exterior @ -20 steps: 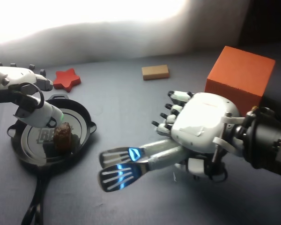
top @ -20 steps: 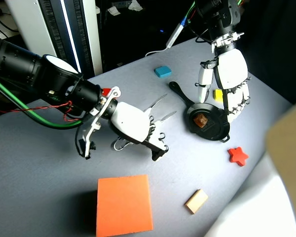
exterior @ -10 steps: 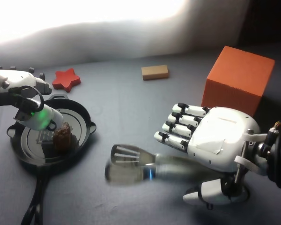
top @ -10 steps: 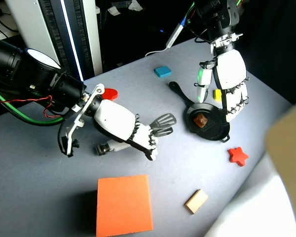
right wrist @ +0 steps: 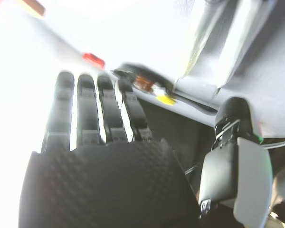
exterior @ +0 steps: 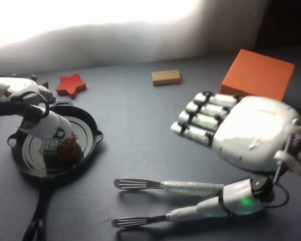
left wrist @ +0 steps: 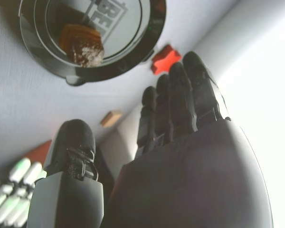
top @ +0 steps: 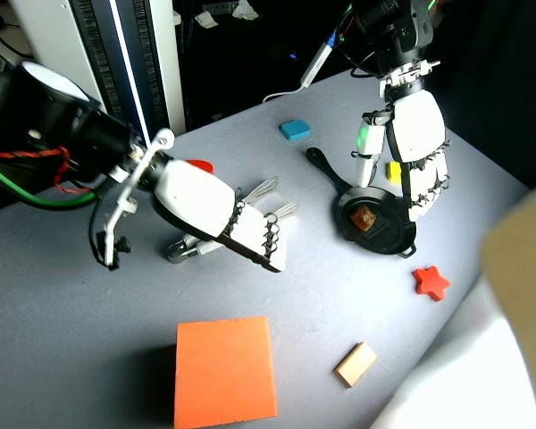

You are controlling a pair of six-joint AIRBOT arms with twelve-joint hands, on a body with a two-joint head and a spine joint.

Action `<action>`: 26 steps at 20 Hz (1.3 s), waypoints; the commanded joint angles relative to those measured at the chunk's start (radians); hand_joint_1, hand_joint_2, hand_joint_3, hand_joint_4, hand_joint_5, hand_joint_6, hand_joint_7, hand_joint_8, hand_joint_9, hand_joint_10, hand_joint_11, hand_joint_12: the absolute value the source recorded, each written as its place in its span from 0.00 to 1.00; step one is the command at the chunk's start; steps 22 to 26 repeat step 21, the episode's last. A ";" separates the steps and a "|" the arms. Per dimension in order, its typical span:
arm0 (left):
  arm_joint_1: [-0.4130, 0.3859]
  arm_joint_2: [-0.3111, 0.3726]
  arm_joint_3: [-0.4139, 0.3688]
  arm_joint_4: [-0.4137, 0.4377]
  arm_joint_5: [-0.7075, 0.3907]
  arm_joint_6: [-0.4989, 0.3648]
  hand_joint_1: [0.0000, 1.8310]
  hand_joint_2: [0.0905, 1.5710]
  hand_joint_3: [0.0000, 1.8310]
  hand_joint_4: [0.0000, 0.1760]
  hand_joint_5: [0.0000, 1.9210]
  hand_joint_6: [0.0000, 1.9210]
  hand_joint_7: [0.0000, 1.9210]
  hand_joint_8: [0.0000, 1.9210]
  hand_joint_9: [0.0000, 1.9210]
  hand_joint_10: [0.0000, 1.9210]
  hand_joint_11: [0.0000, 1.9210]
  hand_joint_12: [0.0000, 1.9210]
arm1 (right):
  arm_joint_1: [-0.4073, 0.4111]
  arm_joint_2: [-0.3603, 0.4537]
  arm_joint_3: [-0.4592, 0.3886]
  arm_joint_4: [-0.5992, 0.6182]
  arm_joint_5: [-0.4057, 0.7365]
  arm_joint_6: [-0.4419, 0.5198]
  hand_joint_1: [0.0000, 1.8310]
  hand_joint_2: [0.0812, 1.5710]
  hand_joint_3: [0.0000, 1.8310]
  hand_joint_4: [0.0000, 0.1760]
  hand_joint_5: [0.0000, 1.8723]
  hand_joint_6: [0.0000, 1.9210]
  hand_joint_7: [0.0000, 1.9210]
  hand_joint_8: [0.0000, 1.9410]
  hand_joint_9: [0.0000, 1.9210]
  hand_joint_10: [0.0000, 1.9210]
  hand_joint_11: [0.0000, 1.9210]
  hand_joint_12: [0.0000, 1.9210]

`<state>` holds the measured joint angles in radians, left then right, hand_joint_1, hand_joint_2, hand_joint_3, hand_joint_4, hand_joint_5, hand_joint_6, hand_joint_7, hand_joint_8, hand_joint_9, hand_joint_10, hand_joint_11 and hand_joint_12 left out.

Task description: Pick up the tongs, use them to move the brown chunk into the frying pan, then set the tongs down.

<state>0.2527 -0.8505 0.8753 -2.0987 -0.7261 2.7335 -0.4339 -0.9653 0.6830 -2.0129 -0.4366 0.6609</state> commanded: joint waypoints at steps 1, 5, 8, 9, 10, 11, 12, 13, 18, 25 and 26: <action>0.001 0.008 0.005 0.049 -0.003 0.000 0.15 0.84 0.00 0.04 0.07 0.00 0.08 0.00 0.08 0.00 0.00 0.24 | 0.025 0.024 -0.024 0.018 -0.050 -0.018 0.01 0.58 0.00 0.00 0.00 0.00 0.00 0.00 0.00 0.00 0.00 0.00; -0.003 0.008 0.014 0.049 -0.014 0.001 0.17 0.84 0.00 0.08 0.13 0.02 0.16 0.01 0.15 0.02 0.00 0.39 | 0.098 0.155 -0.114 0.135 -0.064 -0.041 0.04 0.63 0.00 0.00 0.13 0.02 0.17 0.02 0.16 0.02 0.00 0.44; -0.016 0.007 0.026 0.049 -0.014 0.002 0.11 0.87 0.00 0.00 0.24 0.03 0.30 0.04 0.21 0.23 0.00 0.71 | 0.099 0.228 -0.173 0.135 -0.081 -0.090 0.07 0.68 0.00 0.00 0.33 0.04 0.40 0.03 0.35 0.11 0.03 0.73; -0.016 0.007 0.028 0.049 -0.016 0.002 0.11 0.87 0.00 0.00 0.24 0.03 0.30 0.04 0.21 0.23 0.00 0.71 | 0.095 0.253 -0.190 0.138 -0.081 -0.087 0.07 0.68 0.00 0.00 0.33 0.04 0.40 0.03 0.35 0.11 0.03 0.73; -0.016 0.007 0.028 0.049 -0.017 0.002 0.10 0.88 0.00 0.00 0.28 0.04 0.34 0.06 0.18 0.41 0.00 0.80 | 0.090 0.277 -0.205 0.158 -0.078 -0.086 0.08 0.71 0.00 0.00 0.40 0.05 0.46 0.04 0.36 0.23 0.06 0.78; -0.017 0.007 0.028 0.049 -0.018 0.002 0.14 0.87 0.00 0.00 0.34 0.32 0.34 0.51 0.24 0.69 0.08 0.94 | 0.091 0.291 -0.210 0.166 -0.063 -0.085 0.11 0.74 0.00 0.00 0.53 0.10 0.53 0.21 0.36 0.55 0.17 0.88; -0.018 0.007 0.028 0.049 -0.019 0.002 0.14 0.87 0.00 0.00 0.34 0.32 0.34 0.51 0.24 0.69 0.08 0.94 | 0.098 0.298 -0.210 0.167 -0.051 -0.082 0.11 0.74 0.00 0.00 0.53 0.10 0.53 0.21 0.36 0.55 0.17 0.88; -0.018 0.007 0.029 0.049 -0.019 0.002 0.19 0.86 0.00 0.00 0.37 0.45 0.38 0.66 0.28 0.79 0.12 0.99 | 0.105 0.301 -0.209 0.167 -0.049 -0.080 0.14 0.77 0.01 0.00 0.51 0.26 0.50 0.43 0.37 0.68 0.23 0.94; -0.022 0.005 0.035 0.049 -0.020 0.007 0.20 0.86 0.01 0.00 0.40 0.87 0.47 0.89 0.40 0.98 0.29 1.00 | 0.114 0.326 -0.208 0.167 -0.027 -0.075 0.26 0.83 0.00 0.00 0.48 0.71 0.58 0.84 0.52 1.00 0.44 1.00; -0.019 0.004 0.035 0.049 -0.020 0.008 0.26 0.89 0.01 0.00 0.46 1.00 0.52 0.98 0.52 1.00 0.48 1.00 | 0.114 0.327 -0.205 0.167 -0.022 -0.082 0.37 0.90 0.01 0.00 0.52 0.88 0.63 0.95 0.62 1.00 0.62 1.00; -0.019 0.004 0.035 0.049 -0.020 0.008 0.26 0.89 0.01 0.00 0.46 1.00 0.52 0.98 0.52 1.00 0.48 1.00 | 0.114 0.327 -0.205 0.167 -0.022 -0.082 0.37 0.90 0.01 0.00 0.52 0.88 0.63 0.95 0.62 1.00 0.62 1.00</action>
